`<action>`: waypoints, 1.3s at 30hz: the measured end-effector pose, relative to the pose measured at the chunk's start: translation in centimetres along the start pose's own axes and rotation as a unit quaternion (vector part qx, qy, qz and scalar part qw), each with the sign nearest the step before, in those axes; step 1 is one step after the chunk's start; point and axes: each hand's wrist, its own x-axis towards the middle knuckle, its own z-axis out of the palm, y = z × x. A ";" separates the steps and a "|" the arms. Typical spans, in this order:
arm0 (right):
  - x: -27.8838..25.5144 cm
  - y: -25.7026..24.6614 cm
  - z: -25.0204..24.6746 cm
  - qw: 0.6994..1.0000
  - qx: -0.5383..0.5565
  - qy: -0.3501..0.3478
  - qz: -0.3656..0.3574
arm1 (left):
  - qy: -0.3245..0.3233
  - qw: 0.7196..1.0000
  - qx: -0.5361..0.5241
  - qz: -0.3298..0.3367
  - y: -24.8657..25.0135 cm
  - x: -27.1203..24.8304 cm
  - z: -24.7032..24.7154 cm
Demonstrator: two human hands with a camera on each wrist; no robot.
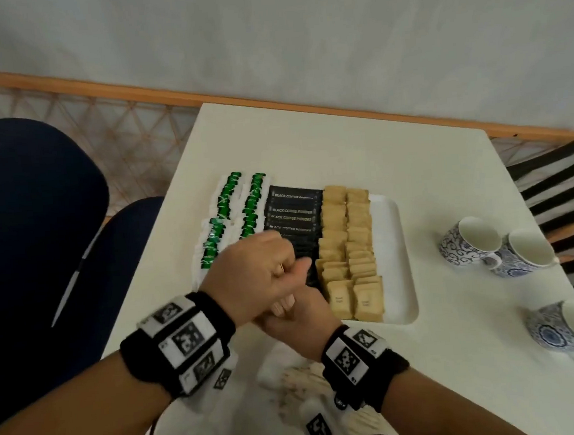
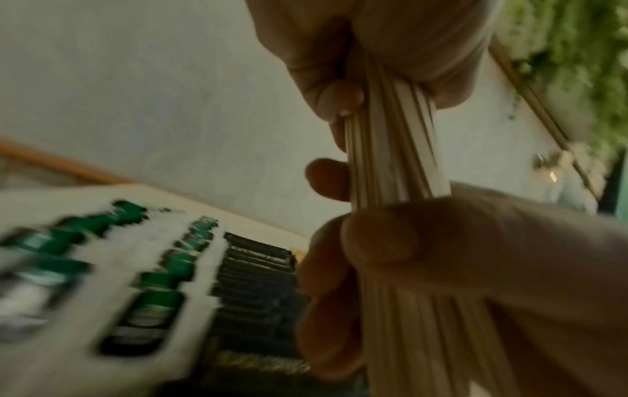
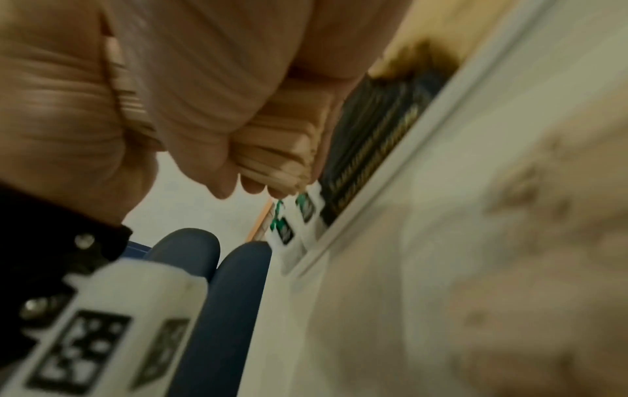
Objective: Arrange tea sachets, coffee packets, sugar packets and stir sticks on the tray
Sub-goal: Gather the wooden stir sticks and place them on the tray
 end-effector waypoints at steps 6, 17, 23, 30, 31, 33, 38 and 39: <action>-1.6 1.7 -6.7 0.994 -0.049 0.076 0.057 | -0.051 0.959 -0.188 -0.207 1.4 5.9 3.6; 3.0 9.2 -13.9 0.914 -0.031 0.187 0.358 | -0.262 0.732 -0.409 -0.479 1.7 10.0 12.4; 5.8 10.4 -14.9 0.898 -0.112 0.187 0.382 | -0.301 0.756 -0.370 -0.449 0.8 11.9 15.4; 6.3 10.4 -15.7 0.891 -0.159 0.176 0.388 | -0.331 0.770 -0.332 -0.433 0.1 13.0 17.7; 6.2 10.3 -15.8 0.890 -0.180 0.166 0.384 | -0.334 0.769 -0.332 -0.432 0.2 13.1 17.8; 6.1 10.0 -16.2 0.888 -0.231 0.146 0.370 | -0.337 0.764 -0.332 -0.438 0.1 13.1 17.8; 5.9 9.0 -16.8 0.886 -0.294 0.100 0.345 | -0.360 0.790 -0.290 -0.403 0.2 13.1 18.5; 5.6 8.6 -17.0 0.885 -0.301 0.097 0.341 | -0.364 0.788 -0.288 -0.405 0.3 13.2 18.5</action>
